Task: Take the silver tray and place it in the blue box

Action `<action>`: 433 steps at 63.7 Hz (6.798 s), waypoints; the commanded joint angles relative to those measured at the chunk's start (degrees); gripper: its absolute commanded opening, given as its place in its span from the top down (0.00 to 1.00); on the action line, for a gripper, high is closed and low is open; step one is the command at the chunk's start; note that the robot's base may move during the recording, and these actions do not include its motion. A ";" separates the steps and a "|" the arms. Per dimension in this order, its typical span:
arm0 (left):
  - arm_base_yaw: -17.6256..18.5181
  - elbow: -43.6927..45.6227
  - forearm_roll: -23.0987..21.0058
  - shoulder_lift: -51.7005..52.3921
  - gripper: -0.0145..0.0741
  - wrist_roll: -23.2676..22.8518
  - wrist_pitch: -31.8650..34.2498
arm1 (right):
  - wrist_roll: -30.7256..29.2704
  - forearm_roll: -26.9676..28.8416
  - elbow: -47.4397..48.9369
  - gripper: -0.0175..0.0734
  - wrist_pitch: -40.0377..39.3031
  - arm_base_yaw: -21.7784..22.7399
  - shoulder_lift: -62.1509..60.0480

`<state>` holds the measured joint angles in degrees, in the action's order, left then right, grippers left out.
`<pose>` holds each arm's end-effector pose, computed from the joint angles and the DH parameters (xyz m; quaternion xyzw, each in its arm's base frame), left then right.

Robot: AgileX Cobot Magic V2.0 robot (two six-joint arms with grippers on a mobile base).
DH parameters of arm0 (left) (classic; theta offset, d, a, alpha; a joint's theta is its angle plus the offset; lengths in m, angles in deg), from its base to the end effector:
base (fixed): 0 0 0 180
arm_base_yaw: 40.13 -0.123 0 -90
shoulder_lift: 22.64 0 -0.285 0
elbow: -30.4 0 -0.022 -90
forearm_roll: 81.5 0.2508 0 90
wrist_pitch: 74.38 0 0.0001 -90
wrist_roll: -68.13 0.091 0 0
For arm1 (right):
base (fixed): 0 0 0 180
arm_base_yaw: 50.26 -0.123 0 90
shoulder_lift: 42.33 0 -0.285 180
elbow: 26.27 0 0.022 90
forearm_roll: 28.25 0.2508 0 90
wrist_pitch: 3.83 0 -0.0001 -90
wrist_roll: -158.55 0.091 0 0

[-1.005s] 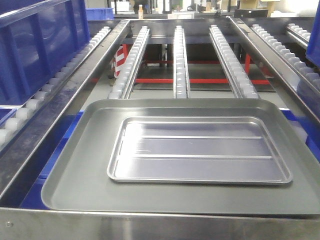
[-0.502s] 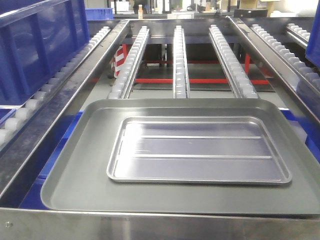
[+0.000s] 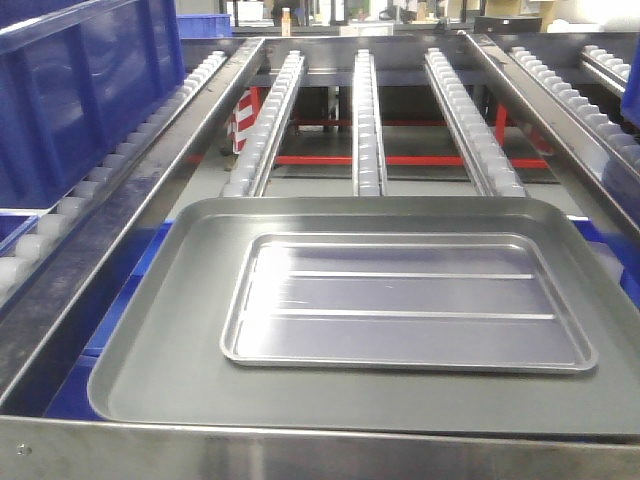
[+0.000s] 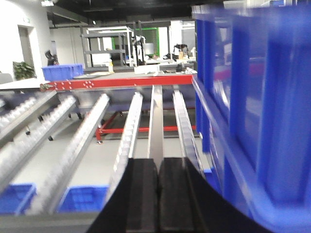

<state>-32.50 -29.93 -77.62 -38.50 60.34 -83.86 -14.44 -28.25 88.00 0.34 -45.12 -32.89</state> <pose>0.0545 -0.0063 0.2889 0.0177 0.6795 -0.0703 0.7301 0.0449 -0.0040 0.2719 0.0676 0.6348 0.0126 0.7696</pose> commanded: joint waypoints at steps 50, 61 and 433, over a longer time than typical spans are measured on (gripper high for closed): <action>37.34 44.77 -5.94 -64.80 0.48 -1.50 -22.66 | 0.65 0.30 32.71 0.29 23.24 -30.47 54.24; 35.21 54.03 -2.39 -74.90 0.48 -10.79 -32.26 | 5.77 0.00 40.11 0.29 33.50 -29.60 64.09; 39.72 73.21 12.32 -83.08 0.95 -30.58 -52.63 | 27.01 -17.41 58.68 0.75 54.91 -33.31 72.00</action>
<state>6.95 41.67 -67.85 -123.95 29.19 -137.38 14.07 -42.57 144.62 56.34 -78.49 40.73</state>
